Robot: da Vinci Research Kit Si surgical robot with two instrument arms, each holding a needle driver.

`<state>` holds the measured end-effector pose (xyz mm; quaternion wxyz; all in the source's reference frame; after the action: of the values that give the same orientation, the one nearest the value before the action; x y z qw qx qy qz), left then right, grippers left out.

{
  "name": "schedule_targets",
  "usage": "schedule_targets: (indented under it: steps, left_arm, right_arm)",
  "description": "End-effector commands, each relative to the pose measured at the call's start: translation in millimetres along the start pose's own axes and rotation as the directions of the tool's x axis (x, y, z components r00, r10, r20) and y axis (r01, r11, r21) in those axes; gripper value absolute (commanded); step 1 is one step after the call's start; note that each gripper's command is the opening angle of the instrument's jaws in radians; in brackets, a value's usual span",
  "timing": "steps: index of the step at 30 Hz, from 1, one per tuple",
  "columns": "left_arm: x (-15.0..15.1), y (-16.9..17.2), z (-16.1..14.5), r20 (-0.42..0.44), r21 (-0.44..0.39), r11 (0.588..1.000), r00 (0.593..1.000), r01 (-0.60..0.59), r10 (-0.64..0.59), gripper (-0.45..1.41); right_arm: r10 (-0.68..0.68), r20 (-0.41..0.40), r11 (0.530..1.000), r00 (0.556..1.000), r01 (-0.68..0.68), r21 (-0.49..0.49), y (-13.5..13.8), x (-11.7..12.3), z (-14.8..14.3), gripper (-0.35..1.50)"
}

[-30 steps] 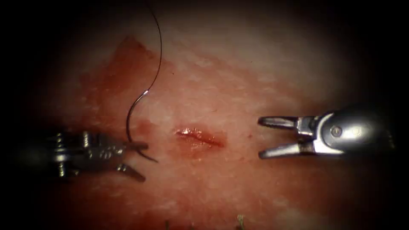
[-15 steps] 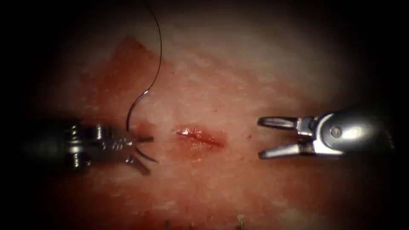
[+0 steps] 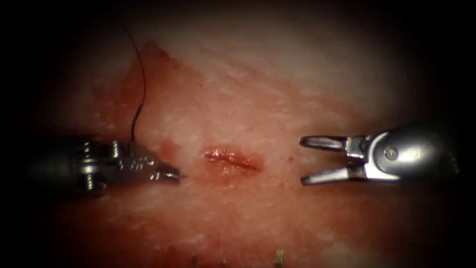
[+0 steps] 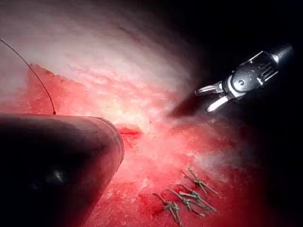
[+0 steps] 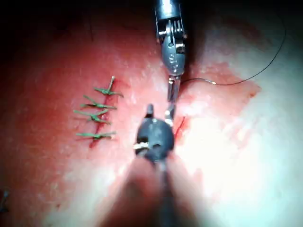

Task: Wound Closure

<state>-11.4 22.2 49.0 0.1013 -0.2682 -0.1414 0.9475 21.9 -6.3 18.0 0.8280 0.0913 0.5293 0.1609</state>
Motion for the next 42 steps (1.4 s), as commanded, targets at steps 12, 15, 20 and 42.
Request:
schedule_targets:
  steps: [12,15,20,42]
  left_arm:
    - [0.5,0.6,-1.5,-0.126,0.02,0.994,0.986,-0.107,0.109,-0.45]
    - [1.5,1.0,-2.5,-0.193,0.019,0.988,0.969,-0.155,0.156,-0.45]
    - [3.9,2.2,-4.4,-0.352,0.029,0.974,0.91,-0.224,0.219,-0.45]
    - [10.7,5.2,-3.7,-0.759,0.092,0.839,0.507,-0.537,0.408,-0.45]
  right_arm:
    - [0.09,0.001,0.994,0.996,-0.089,-0.067,-0.2,-0.4,0.5,0.6]
    - [0.122,-0.008,0.989,0.993,-0.122,-0.088,-0.3,-0.5,0.5,0.58]
    - [0.201,-0.041,0.974,0.979,-0.204,-0.099,-0.3,-0.6,0.6,0.48]
    - [0.531,-0.249,0.846,0.81,-0.525,0.096,-0.8,-3.2,4.6,0.31]
